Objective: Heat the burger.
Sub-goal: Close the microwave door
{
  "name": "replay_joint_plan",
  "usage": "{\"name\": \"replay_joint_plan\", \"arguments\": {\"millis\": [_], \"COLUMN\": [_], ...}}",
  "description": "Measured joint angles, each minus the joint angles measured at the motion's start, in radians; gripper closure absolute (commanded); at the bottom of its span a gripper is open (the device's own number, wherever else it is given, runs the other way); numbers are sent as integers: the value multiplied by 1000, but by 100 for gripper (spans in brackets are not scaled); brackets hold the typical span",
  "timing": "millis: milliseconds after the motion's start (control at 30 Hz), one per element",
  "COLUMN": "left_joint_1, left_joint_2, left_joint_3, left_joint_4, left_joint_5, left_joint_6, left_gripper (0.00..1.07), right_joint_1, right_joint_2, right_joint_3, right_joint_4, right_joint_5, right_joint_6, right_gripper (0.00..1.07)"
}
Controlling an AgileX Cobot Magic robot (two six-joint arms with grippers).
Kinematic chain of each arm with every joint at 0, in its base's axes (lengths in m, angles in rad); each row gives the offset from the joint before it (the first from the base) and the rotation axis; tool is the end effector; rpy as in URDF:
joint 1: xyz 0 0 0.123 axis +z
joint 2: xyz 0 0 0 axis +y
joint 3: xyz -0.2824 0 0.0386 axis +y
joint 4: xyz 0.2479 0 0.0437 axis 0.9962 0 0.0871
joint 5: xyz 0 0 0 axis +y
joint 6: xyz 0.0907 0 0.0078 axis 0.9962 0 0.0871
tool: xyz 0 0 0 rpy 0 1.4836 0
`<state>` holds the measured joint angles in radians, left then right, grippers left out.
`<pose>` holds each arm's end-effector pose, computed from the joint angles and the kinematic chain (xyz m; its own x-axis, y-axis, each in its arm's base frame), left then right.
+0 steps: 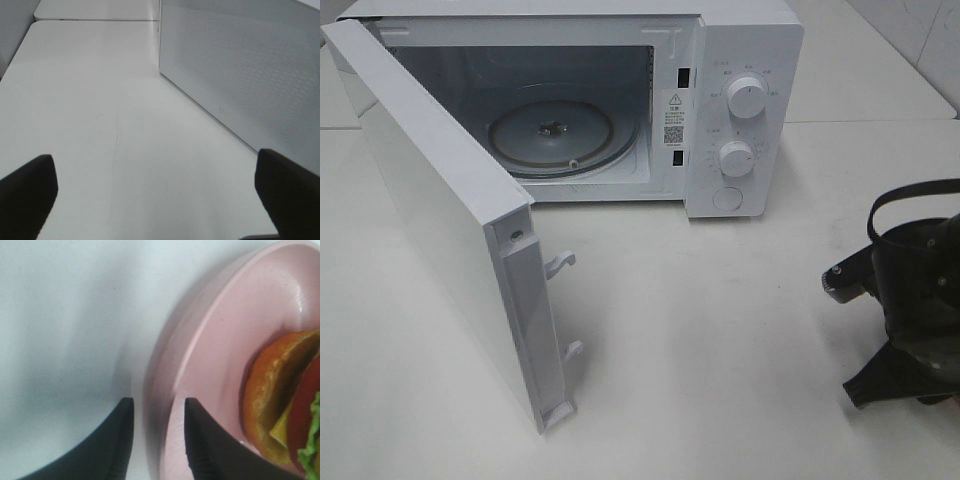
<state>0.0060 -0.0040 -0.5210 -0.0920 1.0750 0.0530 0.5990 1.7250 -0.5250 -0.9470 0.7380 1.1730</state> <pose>-0.0087 -0.0074 0.2821 -0.4442 0.0064 -0.8959 0.0705 0.9971 -0.0278 0.2012 0.0771 0.1047 -0.9460 -0.2754 -0.1711 -0.1510 0.8412 -0.5192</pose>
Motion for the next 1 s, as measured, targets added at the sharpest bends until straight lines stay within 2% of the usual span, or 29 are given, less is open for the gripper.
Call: {"name": "replay_joint_plan", "arguments": {"millis": [400,467,567,633,667,733,800,833,933,1000], "left_joint_1": [0,0,0,0,0,0,0,0,0,0], "left_joint_2": [0,0,0,0,0,0,0,0,0,0], "left_joint_3": [0,0,0,0,0,0,0,0,0,0], "left_joint_4": [0,0,0,0,0,0,0,0,0,0], "left_joint_5": [0,0,0,0,0,0,0,0,0,0], "left_joint_6": [0,0,0,0,0,0,0,0,0,0], "left_gripper": [7,7,7,7,7,7,7,7,7,7], "right_joint_1": [0,0,0,0,0,0,0,0,0,0], "right_joint_2": [-197,-264,-283,-334,-334,-411,-432,-474,-523,-591], "right_joint_3": [-116,-153,-160,-172,-172,-173,-173,-173,-173,-173], "right_joint_4": [204,315,349,450,450,588,620,673,719,757], "right_joint_5": [24,24,24,25,25,26,27,28,31,38], "right_joint_6": [-287,-415,-451,-561,-561,-714,-752,-817,-869,-912], "right_gripper": [71,71,71,71,71,71,70,68,65,49]}}
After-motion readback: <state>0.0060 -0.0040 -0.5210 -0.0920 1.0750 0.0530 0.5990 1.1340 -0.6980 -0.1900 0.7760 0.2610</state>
